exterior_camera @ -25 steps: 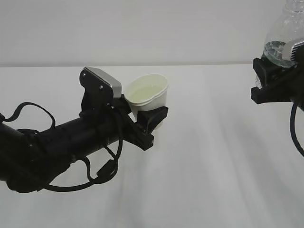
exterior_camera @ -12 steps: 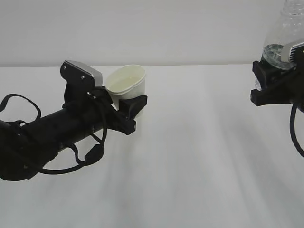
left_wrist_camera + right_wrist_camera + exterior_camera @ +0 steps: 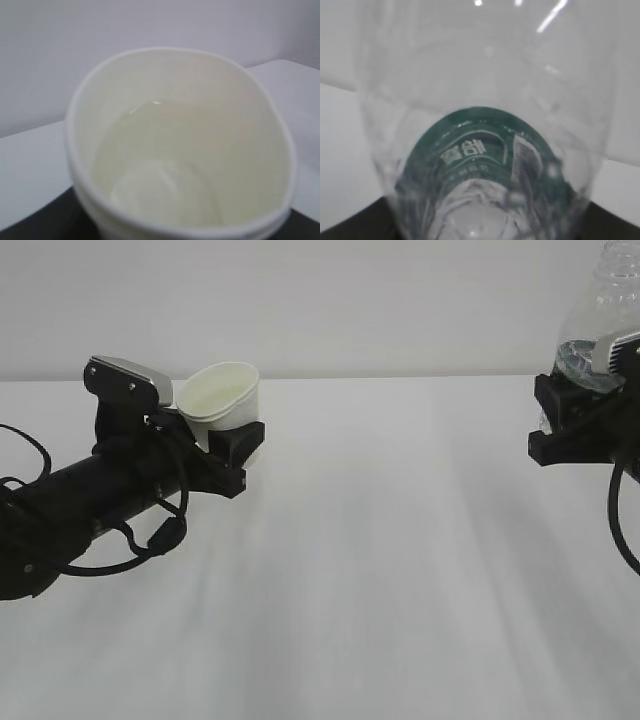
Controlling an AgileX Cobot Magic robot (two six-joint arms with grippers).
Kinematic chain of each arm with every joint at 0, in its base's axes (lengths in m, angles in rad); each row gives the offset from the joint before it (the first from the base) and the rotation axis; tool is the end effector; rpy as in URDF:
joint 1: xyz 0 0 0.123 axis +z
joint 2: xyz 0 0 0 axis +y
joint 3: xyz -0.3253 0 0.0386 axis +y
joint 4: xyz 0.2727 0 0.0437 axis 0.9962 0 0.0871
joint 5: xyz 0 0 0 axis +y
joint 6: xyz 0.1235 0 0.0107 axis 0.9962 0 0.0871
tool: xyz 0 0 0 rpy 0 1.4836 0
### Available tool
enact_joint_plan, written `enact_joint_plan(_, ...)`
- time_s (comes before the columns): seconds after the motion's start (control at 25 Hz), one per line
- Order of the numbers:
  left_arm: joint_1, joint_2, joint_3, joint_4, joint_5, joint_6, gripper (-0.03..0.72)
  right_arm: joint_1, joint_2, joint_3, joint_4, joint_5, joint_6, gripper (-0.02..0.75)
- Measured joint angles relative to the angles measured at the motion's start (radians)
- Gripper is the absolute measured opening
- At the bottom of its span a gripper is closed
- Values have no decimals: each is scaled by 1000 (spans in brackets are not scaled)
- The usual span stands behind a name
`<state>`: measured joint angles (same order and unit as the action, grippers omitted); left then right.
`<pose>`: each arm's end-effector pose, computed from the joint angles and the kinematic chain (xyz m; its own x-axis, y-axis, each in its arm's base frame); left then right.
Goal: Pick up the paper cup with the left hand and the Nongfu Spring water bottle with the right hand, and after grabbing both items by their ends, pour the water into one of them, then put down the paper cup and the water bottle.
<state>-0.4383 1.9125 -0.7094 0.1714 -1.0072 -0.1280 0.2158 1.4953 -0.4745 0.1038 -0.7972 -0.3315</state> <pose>0.3601 -0.1885 0.1636 -0.1239 0.0189 -0.9921 0.5456 0.8364 -0.0521 0.3108 0.0587 0.2234 -0.0946 -0.2821 -0.9547 -0.1718 0.9493 -0.2634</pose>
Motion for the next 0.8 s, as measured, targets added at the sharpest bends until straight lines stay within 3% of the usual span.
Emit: enact_joint_plan(0.8, 200, 2, 0, 2, 28, 0, 430, 0, 144, 0, 2, -84, 51, 392)
